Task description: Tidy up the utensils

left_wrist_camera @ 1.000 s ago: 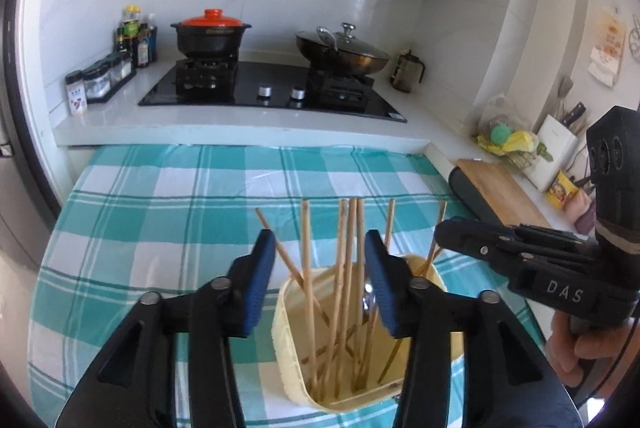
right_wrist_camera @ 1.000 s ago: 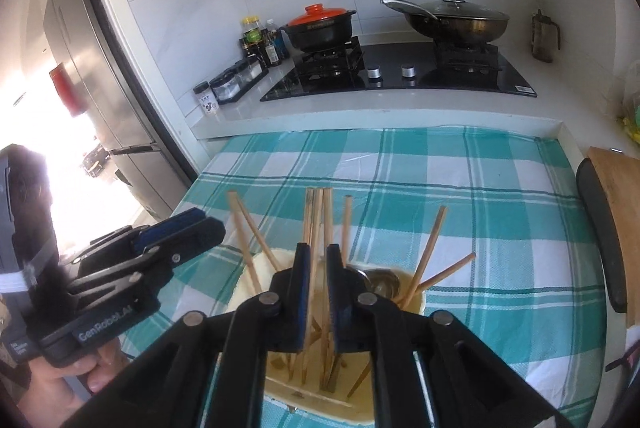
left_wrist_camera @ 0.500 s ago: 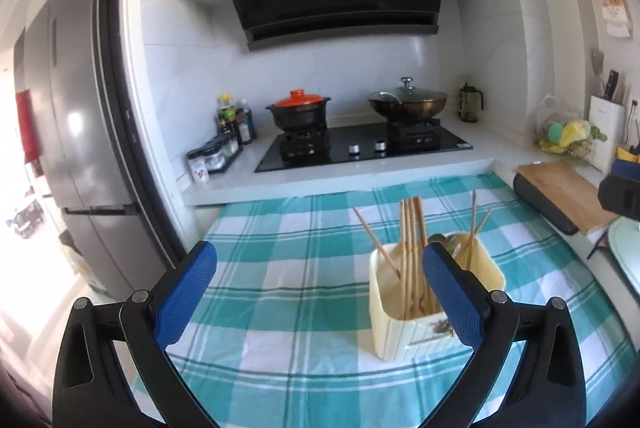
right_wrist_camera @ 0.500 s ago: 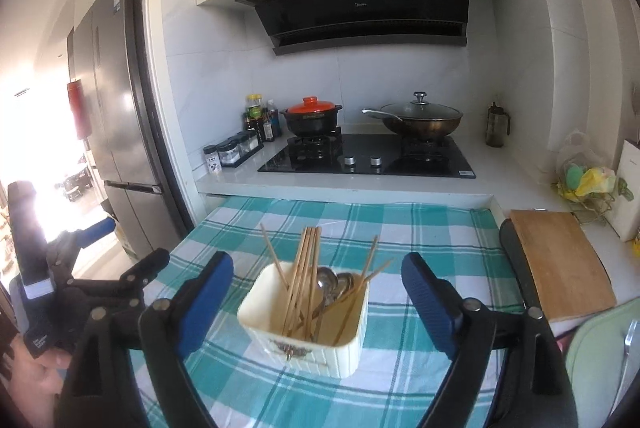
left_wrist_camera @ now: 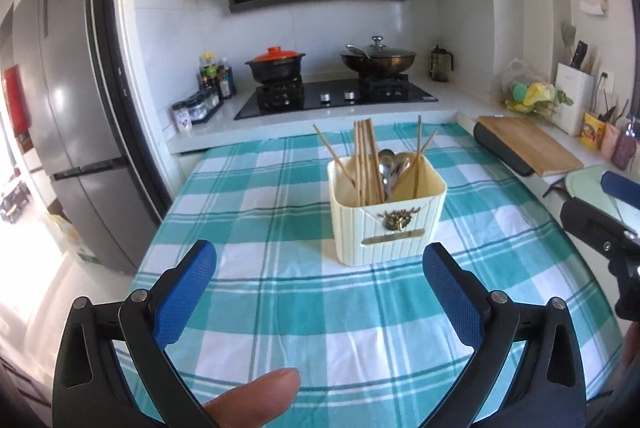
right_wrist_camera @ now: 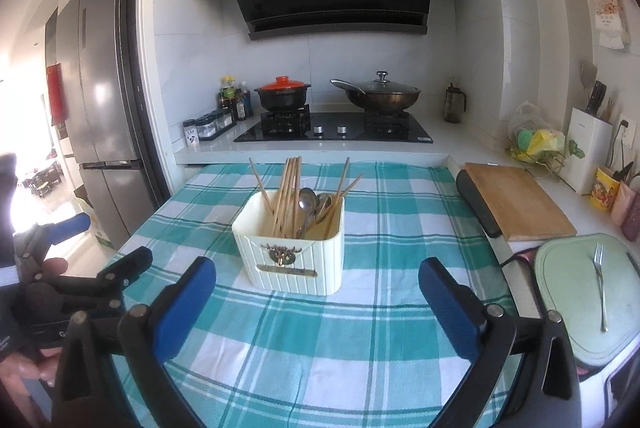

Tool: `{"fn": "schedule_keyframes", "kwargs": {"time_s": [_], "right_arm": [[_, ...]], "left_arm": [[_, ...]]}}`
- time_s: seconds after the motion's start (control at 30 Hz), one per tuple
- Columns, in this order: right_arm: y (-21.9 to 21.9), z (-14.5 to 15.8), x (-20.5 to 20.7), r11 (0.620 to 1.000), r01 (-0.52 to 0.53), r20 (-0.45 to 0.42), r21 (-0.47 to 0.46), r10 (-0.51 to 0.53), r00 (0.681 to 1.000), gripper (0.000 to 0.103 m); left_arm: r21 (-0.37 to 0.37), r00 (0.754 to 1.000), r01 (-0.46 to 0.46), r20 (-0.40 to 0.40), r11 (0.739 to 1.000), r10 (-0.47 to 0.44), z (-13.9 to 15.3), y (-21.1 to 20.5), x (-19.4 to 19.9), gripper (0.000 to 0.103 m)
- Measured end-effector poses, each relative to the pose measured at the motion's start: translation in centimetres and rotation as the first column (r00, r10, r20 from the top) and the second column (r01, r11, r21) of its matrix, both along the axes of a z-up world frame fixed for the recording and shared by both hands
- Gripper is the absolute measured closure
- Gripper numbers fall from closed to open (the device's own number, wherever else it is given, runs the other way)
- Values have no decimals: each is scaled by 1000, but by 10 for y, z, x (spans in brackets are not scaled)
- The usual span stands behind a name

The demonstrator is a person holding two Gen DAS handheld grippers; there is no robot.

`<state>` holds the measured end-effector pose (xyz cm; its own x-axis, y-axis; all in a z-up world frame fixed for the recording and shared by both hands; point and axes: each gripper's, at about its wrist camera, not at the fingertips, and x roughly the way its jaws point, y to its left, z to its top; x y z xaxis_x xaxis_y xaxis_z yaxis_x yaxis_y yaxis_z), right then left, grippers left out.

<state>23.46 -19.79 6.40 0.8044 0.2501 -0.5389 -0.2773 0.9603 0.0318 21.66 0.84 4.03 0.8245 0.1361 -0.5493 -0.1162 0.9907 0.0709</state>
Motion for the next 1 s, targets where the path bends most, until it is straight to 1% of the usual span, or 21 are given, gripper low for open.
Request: {"fn": "schedule_keyframes", "kwargs": {"time_s": [0.07, 0.17, 0.33, 0.57, 0.73, 1.0], "right_arm": [[4, 0, -7, 1000, 1, 2, -30, -1, 1000, 0], [14, 0, -20, 998, -16, 0, -69, 16, 1000, 0], [23, 1, -33, 997, -31, -16, -66, 30, 999, 0], [29, 7, -39, 997, -32, -6, -77, 32, 999, 0], [34, 14, -42, 995, -30, 11, -95, 32, 999, 0], [35, 16, -43, 994, -29, 12, -106, 31, 999, 0]], "left_arm": [[-27, 1000, 6, -20, 1000, -6, -1, -1, -7, 0], [-40, 1000, -5, -31, 999, 4, -1, 0, -14, 0], [-77, 999, -14, -43, 997, 11, -2, 4, -23, 0], [-87, 999, -16, -30, 996, 14, 3, 5, -29, 0], [-78, 999, -18, -30, 997, 15, 4, 6, -29, 0], [-65, 998, -51, -34, 997, 49, 3, 9, -29, 0]]}}
